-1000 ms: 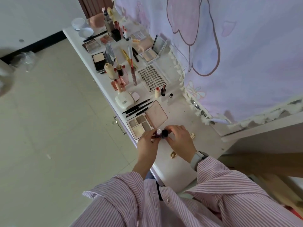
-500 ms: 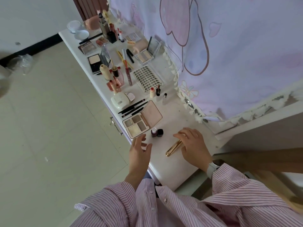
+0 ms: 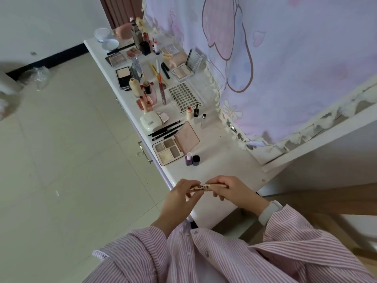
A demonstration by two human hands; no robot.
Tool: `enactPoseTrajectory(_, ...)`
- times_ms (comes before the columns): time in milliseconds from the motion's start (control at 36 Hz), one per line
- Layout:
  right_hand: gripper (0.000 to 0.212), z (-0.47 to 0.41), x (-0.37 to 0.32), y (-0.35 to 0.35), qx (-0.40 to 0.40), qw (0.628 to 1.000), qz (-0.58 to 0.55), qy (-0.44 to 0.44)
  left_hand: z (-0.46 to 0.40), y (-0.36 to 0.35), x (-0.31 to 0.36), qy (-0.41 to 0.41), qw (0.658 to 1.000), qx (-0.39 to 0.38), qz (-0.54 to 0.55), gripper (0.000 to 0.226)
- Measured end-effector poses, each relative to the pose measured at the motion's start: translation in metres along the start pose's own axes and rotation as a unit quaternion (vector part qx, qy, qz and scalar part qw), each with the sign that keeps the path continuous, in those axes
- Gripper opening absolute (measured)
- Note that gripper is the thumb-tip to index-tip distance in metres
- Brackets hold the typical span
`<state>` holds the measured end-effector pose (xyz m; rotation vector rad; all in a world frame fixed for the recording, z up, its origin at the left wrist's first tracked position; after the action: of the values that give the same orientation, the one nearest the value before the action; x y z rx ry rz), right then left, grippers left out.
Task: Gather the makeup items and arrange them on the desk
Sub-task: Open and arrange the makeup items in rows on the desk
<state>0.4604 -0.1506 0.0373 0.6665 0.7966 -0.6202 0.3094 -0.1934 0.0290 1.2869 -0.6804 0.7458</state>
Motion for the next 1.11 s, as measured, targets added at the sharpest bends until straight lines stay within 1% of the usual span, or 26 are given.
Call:
enactPoseTrajectory(56,0.020,0.002,-0.003,0.005,0.046,0.992,-0.117,-0.019,0.001,-0.002,0.003,0.007,0.999,-0.026,-0.026,0.021)
enactPoseTrajectory(83,0.025,0.003,-0.003,0.007,0.079,0.985,-0.150,-0.035,0.002,-0.002,0.005,0.005,0.998,-0.028,-0.049,0.023)
enactPoseTrajectory(139,0.030,0.002,-0.005,0.009,0.142,0.979,-0.140,-0.046,0.003,-0.001,0.010,0.000,0.995,-0.024,-0.094,0.027)
enactPoseTrajectory(194,0.027,0.001,-0.011,0.006,0.171,0.978,-0.113,-0.019,0.003,0.001,0.010,0.032,0.996,-0.030,-0.076,0.029)
enactPoseTrajectory(333,0.017,0.002,-0.026,-0.003,0.148,0.985,-0.022,0.081,0.001,0.008,-0.003,0.126,0.988,-0.076,0.054,0.046)
enactPoseTrajectory(417,0.014,0.000,-0.029,-0.006,0.115,0.986,0.010,0.123,0.002,0.014,-0.009,0.135,0.986,-0.062,0.078,0.046)
enactPoseTrajectory(444,0.018,-0.001,-0.030,-0.006,0.099,0.988,0.006,0.120,0.001,0.017,-0.011,0.133,0.987,-0.057,0.073,0.045)
enactPoseTrajectory(500,0.028,-0.004,-0.030,-0.006,0.053,0.995,-0.008,0.087,-0.001,0.021,-0.013,0.131,0.988,-0.051,0.058,0.044)
enactPoseTrajectory(556,0.023,-0.006,-0.029,-0.005,0.036,0.998,0.002,0.046,-0.002,0.023,-0.014,0.125,0.990,-0.058,0.035,0.044)
enactPoseTrajectory(611,0.034,-0.009,-0.030,0.000,0.080,0.995,0.045,0.028,-0.004,0.022,-0.012,0.116,0.991,-0.069,0.021,0.043)
enactPoseTrajectory(639,0.036,-0.009,-0.030,0.003,0.107,0.992,0.056,0.031,-0.005,0.022,-0.010,0.113,0.991,-0.070,0.018,0.043)
enactPoseTrajectory(667,0.033,-0.009,-0.030,0.005,0.126,0.990,0.052,0.043,-0.006,0.021,-0.008,0.111,0.991,-0.068,0.018,0.043)
enactPoseTrajectory(722,0.022,-0.007,-0.033,0.006,0.124,0.989,0.025,0.074,-0.009,0.021,-0.006,0.111,0.992,-0.058,0.021,0.043)
enactPoseTrajectory(806,0.034,-0.006,-0.032,0.009,0.097,0.989,-0.022,0.109,-0.013,0.022,-0.005,0.117,0.992,-0.054,0.020,0.043)
enactPoseTrajectory(861,0.037,-0.006,-0.029,0.011,0.086,0.991,-0.053,0.084,-0.013,0.022,-0.005,0.112,0.992,-0.061,0.003,0.042)
enactPoseTrajectory(917,0.021,-0.007,-0.026,0.014,0.088,0.995,-0.046,0.026,-0.013,0.021,-0.003,0.097,0.993,-0.064,-0.010,0.041)
enactPoseTrajectory(944,0.023,-0.007,-0.025,0.014,0.094,0.995,-0.027,0.004,-0.013,0.020,-0.002,0.089,0.994,-0.063,-0.012,0.040)
enactPoseTrajectory(972,0.033,-0.008,-0.023,0.016,0.106,0.994,-0.010,-0.009,-0.014,0.019,0.000,0.082,0.995,-0.061,-0.014,0.039)
enactPoseTrajectory(1000,0.038,-0.008,-0.022,0.017,0.123,0.992,-0.001,-0.008,-0.015,0.017,0.002,0.077,0.995,-0.060,-0.016,0.039)
enactPoseTrajectory(1028,0.035,-0.007,-0.023,0.019,0.145,0.989,-0.001,0.003,-0.016,0.015,0.003,0.073,0.995,-0.060,-0.017,0.038)
enactPoseTrajectory(1056,0.028,-0.006,-0.024,0.021,0.159,0.987,-0.009,0.017,-0.017,0.014,0.004,0.070,0.996,-0.059,-0.014,0.037)
enactPoseTrajectory(1083,0.022,-0.005,-0.025,0.022,0.161,0.986,-0.022,0.031,-0.018,0.013,0.003,0.068,0.996,-0.058,-0.009,0.036)
enactPoseTrajectory(1111,0.020,-0.005,-0.025,0.023,0.154,0.986,-0.045,0.038,-0.018,0.012,0.002,0.065,0.996,-0.057,-0.005,0.034)
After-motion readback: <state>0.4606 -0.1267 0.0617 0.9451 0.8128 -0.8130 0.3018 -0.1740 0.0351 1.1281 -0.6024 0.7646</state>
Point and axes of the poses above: each hand's wrist, its own z-axis away from the middle knuckle, its own y-axis out of the back of the hand, x = y × z, the point moved 5 cm from there along -z, towards the middle knuckle, and after that the axes turned 1 degree about -z, right-handed, at the moved point
